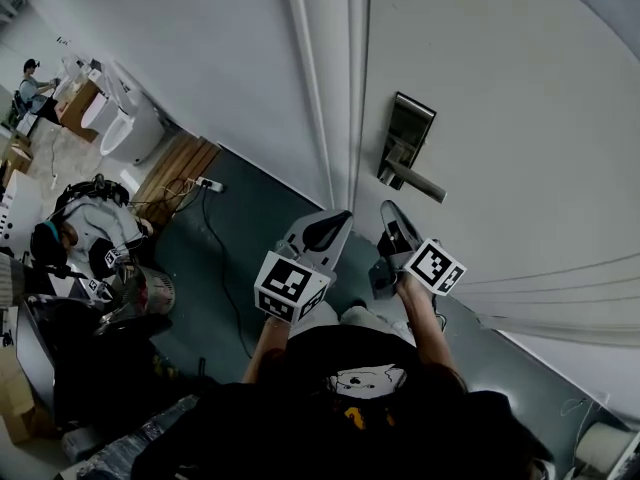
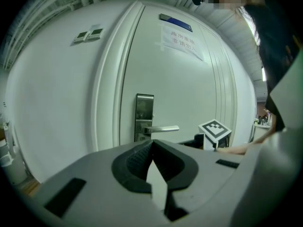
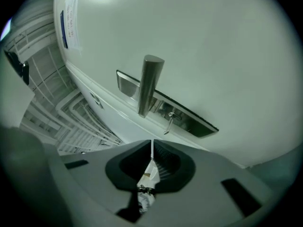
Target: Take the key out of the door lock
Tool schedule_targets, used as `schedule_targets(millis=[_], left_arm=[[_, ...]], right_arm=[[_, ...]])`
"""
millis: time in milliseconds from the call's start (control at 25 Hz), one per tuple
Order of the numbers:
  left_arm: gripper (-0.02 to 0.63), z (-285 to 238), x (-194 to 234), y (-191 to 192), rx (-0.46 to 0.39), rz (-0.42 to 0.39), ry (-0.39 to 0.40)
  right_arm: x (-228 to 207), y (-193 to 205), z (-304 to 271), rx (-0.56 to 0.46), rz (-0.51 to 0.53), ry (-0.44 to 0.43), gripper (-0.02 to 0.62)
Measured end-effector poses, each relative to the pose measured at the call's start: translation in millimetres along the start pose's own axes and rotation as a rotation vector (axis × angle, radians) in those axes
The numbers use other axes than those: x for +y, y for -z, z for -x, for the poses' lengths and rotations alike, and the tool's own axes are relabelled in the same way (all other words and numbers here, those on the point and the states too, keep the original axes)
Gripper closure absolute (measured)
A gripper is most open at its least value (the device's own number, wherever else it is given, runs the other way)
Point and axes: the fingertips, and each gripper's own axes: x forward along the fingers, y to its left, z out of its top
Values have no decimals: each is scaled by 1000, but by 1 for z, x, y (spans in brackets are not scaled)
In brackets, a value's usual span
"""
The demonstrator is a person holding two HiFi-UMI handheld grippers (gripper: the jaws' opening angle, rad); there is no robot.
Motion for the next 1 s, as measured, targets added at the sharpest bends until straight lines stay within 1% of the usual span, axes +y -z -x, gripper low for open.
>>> schedule_targets(millis=[120, 200, 360, 400, 480, 600, 720, 1000], left_arm=[[600, -4, -2, 1, 12, -8, 11], [601, -3, -2, -2, 12, -13, 16], [600, -3, 7, -1, 27, -30, 33], [600, -2, 9, -1, 31, -33, 41], [600, 0, 14, -1, 35, -36, 60], [600, 5, 23, -3, 34, -41, 85], [601, 10, 32, -1, 39, -43, 111], [600, 23, 43, 6, 47, -38, 174]], right_arm=[[-9, -3, -6, -17, -91, -19, 589], [-12, -4, -8, -27, -124, -19, 589], [-19, -9, -18, -61, -136, -3, 588], [-20, -11, -21, -73, -142, -1, 577], [-20, -12, -26, -93, -152, -1, 528], [-20, -12, -31, -130, -154, 22, 523], [-21, -12, -31, -178, -161, 44, 535], [-25, -16, -30, -271, -193, 103, 520]])
